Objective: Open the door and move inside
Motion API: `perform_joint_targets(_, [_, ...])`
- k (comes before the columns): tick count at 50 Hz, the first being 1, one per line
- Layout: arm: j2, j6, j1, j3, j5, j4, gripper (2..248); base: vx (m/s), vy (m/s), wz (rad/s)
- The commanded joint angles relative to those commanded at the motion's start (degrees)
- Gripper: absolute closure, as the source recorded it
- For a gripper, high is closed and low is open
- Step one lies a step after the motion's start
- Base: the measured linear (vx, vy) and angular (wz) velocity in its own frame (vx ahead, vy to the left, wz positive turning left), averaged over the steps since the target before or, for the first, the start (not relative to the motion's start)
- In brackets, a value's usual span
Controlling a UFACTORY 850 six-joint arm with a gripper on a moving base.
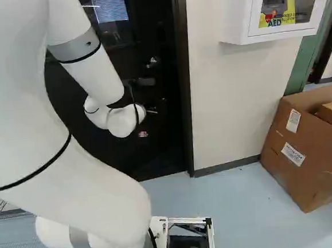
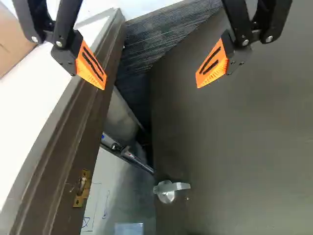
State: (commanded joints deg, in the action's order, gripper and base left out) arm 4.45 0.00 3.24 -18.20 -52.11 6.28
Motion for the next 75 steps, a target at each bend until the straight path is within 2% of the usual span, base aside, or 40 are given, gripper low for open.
perform_joint_targets(18, [4.77,0.0,-0.11,4.5,0.0,0.0,3,0.0,0.0,0.0])
perform_joint_targets(75, [5.04,0.0,-0.11,4.74,0.0,0.0,3,0.0,0.0,0.0])
